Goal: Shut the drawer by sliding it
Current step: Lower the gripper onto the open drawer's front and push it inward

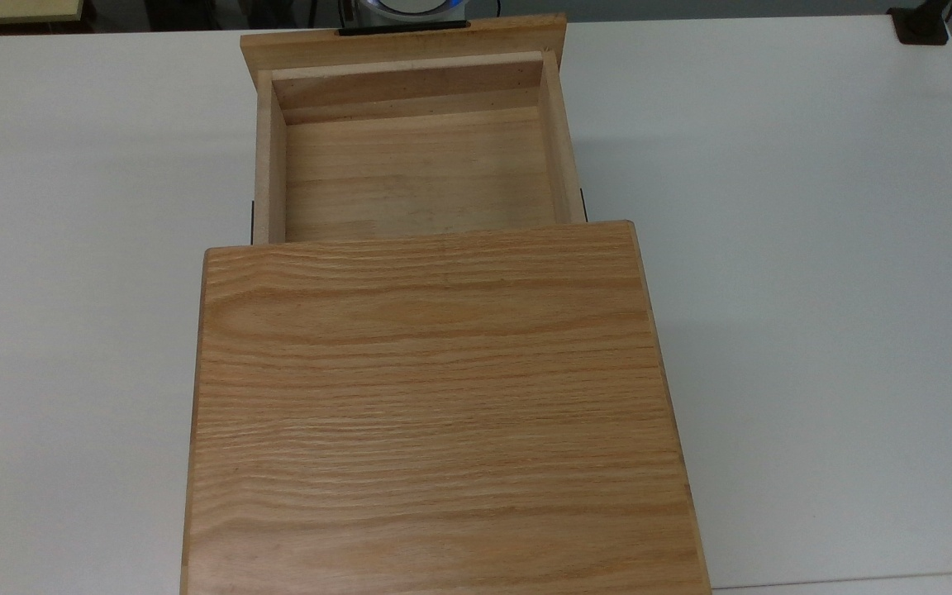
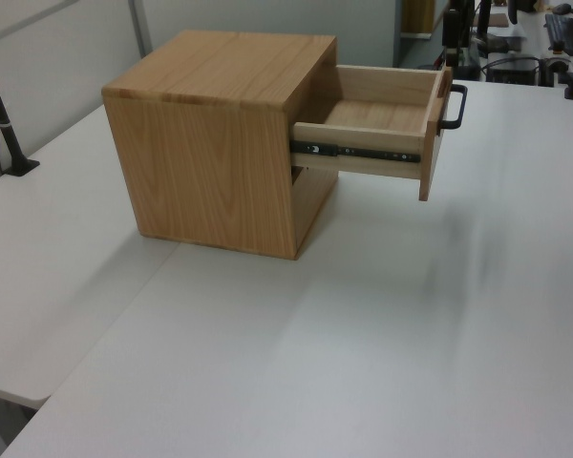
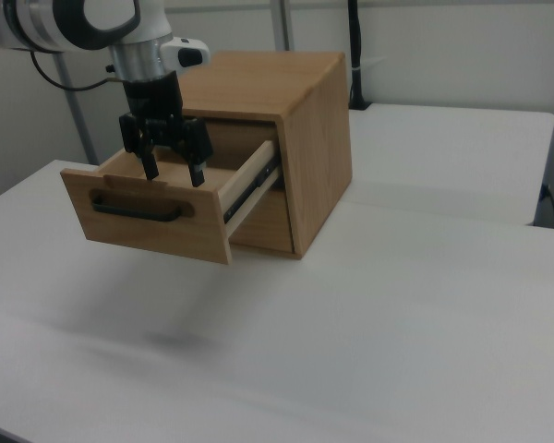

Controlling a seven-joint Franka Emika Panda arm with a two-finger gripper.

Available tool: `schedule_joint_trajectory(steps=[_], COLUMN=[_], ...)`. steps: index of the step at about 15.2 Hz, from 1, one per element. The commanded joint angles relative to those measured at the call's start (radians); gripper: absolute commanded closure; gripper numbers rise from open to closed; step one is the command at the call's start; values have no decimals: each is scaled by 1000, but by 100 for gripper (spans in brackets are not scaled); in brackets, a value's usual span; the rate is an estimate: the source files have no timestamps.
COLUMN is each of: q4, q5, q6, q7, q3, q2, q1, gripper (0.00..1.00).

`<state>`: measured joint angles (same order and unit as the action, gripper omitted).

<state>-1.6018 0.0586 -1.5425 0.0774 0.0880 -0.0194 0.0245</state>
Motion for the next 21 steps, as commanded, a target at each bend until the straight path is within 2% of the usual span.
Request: schedule_joint_trajectory(steps=[1,12,13,15,16,17,21], q4=[-18,-21,-32,-61,-73,-76,-118], q5=[0,0,0,0,0,0,-3], q6=[42,42,44,48,76,122,203], q7=[13,22,37,100,135,189,200], q3=[-1,6,6,6,6,6,15], q2=[-75,-79,-83,-112,-126,-132,-136], q1=[-27,-34,-32,-29,-26,-9,80], gripper=[0,0,4,22,38,60,90])
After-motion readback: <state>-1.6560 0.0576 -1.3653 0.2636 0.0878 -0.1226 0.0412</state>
